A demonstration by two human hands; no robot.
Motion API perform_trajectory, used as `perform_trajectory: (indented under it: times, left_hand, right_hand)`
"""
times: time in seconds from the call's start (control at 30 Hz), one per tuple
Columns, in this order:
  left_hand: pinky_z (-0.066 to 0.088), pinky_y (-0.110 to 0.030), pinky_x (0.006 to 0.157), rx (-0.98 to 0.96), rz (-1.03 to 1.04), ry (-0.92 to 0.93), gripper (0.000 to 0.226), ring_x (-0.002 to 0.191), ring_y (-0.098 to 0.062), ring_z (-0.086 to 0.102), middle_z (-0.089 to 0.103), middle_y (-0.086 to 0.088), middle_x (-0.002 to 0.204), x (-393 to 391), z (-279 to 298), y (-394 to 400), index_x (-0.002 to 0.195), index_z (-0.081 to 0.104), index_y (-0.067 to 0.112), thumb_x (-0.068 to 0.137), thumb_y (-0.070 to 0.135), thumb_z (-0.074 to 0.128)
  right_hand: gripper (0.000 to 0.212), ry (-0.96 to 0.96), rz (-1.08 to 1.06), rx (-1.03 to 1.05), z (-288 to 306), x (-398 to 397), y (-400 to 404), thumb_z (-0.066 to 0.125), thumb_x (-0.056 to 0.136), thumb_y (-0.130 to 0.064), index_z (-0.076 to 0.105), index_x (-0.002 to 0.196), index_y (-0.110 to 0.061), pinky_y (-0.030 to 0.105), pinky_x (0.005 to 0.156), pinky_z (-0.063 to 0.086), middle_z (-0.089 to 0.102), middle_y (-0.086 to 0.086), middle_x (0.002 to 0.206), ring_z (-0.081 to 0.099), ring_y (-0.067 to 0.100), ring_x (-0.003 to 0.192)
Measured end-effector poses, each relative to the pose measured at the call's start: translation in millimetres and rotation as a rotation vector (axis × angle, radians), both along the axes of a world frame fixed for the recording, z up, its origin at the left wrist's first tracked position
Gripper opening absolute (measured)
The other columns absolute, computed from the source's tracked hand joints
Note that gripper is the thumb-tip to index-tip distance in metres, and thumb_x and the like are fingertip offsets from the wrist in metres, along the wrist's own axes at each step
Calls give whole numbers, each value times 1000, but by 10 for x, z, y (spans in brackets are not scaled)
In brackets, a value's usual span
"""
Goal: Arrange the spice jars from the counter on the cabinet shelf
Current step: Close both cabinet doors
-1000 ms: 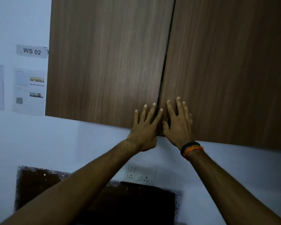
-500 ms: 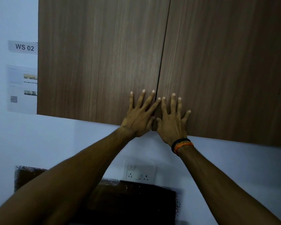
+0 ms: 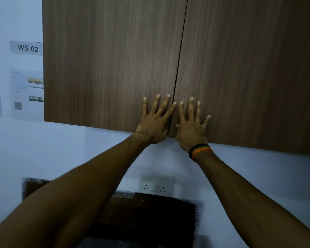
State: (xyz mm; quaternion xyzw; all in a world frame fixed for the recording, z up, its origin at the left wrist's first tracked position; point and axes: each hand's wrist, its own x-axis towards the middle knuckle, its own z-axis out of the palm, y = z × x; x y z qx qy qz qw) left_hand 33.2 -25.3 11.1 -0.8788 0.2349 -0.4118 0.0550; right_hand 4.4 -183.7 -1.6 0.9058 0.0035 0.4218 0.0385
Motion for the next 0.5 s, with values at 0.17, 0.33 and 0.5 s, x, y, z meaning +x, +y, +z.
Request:
perform_trajectory:
  times: [0.17, 0.33, 0.5]
  left_hand:
    - [-6, -72, 115, -25, -46, 122, 99, 150, -40, -21, -19, -11, 166, -182, 70, -19, 160, -5, 22, 88, 58, 52]
    - [-4, -67, 119, -50, -47, 228, 96, 151, -38, -19, -20, -9, 166, -364, 19, -3, 160, -3, 23, 91, 39, 60]
    - [-5, -62, 121, -74, -43, 244, 86, 152, -37, -17, -17, -9, 167, -480, -73, 109, 161, -1, 17, 96, 37, 52]
  right_hand:
    - [86, 63, -10, -4, 57, -104, -3, 49, 96, -42, -8, 158, -22, 74, 112, 15, -21, 13, 164, -13, 38, 151]
    - [100, 162, 63, 47, 164, -255, 14, 63, 88, -43, -4, 159, -21, 69, 116, 12, -21, 11, 164, -15, 38, 151]
    - [86, 179, 119, 56, 126, -414, -21, 59, 90, -25, 9, 159, -19, 61, 120, 12, -8, 9, 167, -4, 31, 153]
